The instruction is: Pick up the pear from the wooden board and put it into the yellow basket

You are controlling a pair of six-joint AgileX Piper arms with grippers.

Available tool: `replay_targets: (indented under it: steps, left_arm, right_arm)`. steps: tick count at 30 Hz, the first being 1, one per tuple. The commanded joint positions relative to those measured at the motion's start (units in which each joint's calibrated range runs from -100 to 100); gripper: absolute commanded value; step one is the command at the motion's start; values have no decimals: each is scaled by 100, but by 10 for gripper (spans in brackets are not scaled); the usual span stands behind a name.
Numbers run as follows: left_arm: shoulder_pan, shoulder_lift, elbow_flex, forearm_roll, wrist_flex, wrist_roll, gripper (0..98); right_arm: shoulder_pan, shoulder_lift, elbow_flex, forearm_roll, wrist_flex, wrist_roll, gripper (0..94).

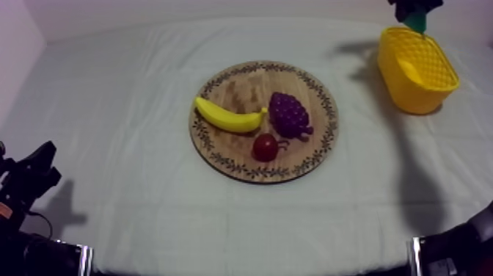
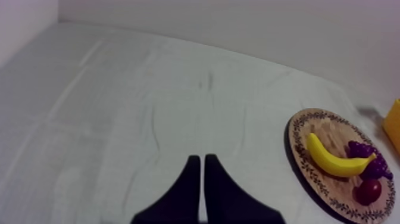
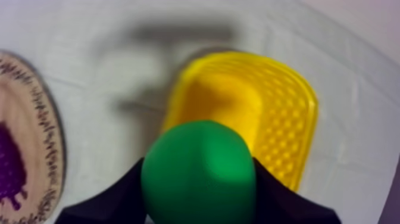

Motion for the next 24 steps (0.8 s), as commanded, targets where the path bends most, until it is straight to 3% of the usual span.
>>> replay_targets:
  steps: [1,13,18,24]
  left_arm:
    - [0,0,-2,-2,-1,2,1]
    - [0,0,-2,-2,-1,2,1]
    - [0,0,-2,-2,-1,2,1]
    - [0,0,-2,-2,-1,6,1]
  right_arm:
    - [244,81,-35,-4,-13,8,337]
    - [660,926,68,-85,-419,67,376]
    - [693,1352,-29,-75,-511,107,466]
    - [752,1750,-227,-42,-547,141,638]
